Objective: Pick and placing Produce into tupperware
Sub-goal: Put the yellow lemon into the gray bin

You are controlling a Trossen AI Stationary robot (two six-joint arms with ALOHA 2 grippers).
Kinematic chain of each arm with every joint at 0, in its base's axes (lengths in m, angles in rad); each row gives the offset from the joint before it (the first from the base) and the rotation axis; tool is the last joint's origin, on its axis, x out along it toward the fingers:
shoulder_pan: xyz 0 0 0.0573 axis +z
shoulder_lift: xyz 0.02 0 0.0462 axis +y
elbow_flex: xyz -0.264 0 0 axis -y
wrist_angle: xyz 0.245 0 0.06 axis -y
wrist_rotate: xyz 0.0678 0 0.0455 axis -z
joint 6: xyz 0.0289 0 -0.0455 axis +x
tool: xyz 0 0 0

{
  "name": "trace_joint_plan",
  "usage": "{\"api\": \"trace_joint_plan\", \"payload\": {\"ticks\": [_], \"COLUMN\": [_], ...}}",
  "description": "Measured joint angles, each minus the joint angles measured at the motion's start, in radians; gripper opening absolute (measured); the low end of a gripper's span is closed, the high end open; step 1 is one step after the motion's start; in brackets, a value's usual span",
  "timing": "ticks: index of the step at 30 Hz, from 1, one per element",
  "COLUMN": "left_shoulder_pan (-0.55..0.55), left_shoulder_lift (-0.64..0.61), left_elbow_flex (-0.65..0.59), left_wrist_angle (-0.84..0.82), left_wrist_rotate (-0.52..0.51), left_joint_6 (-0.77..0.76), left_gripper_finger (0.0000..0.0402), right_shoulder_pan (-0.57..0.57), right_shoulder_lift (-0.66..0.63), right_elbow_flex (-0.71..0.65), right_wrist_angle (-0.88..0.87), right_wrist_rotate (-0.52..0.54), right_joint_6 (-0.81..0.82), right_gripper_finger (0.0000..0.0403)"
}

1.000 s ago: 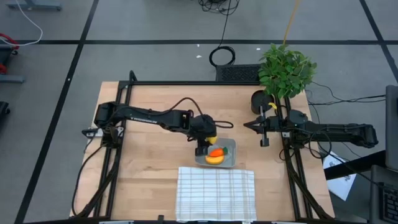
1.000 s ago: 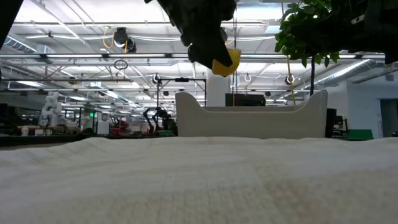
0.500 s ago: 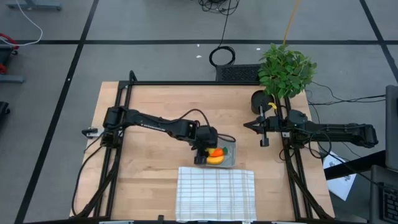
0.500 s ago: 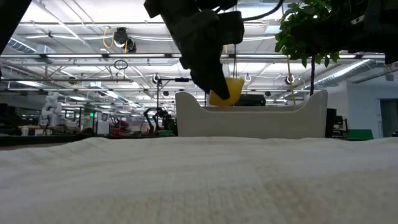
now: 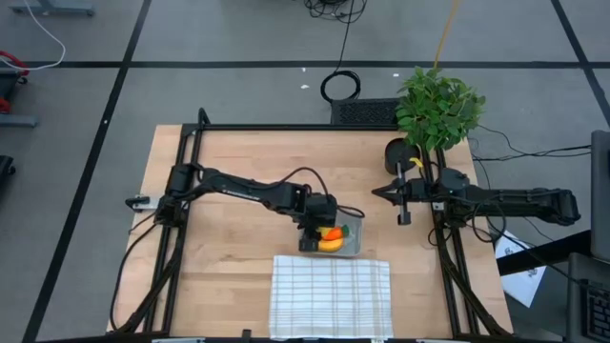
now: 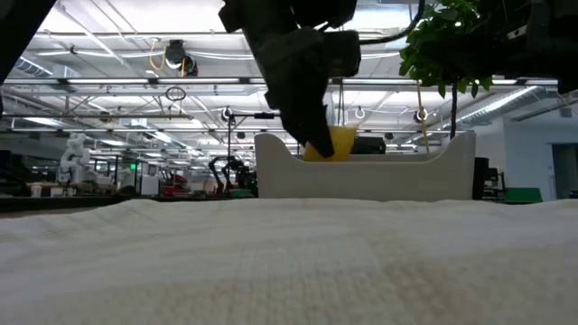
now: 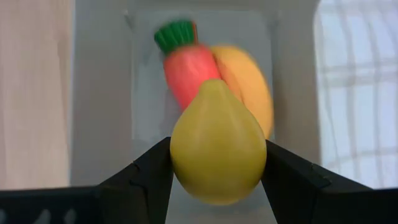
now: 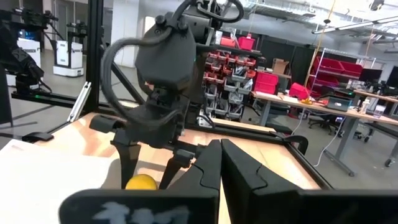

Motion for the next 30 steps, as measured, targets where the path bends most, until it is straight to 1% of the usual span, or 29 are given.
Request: {"api": "trace_joint_plan", "payload": {"ticks": [12,22,30], "left_shoulder_pan": [0.007,0.008,0.008], "left_shoulder_lift": [0.022,0.083,0.086], "left_elbow_flex": [-0.002,-0.001,-0.001], "left_wrist_angle": [0.029,0.049,0.036], "left_wrist_rotate": [0.004,0.008,0.006], "left_joint_6": [0.004,0.010,0.078], "left_gripper_finger": [0.0207,0.0207,0.0207], "right_shoulder_pan": [0.000,0.000,0.000], "right_shoulder_lift": [0.010,0.014,0.024], "right_elbow_flex": [0.000,0.000,0.000], "right_wrist_angle": [0.003,0.004,0.008], "right_wrist_rotate": [0.002,0.002,0.002], "right_joint_6": [-0.005,0.002,0.006], "right_gripper_finger": [0.0000,0.0000,0.0000]}}
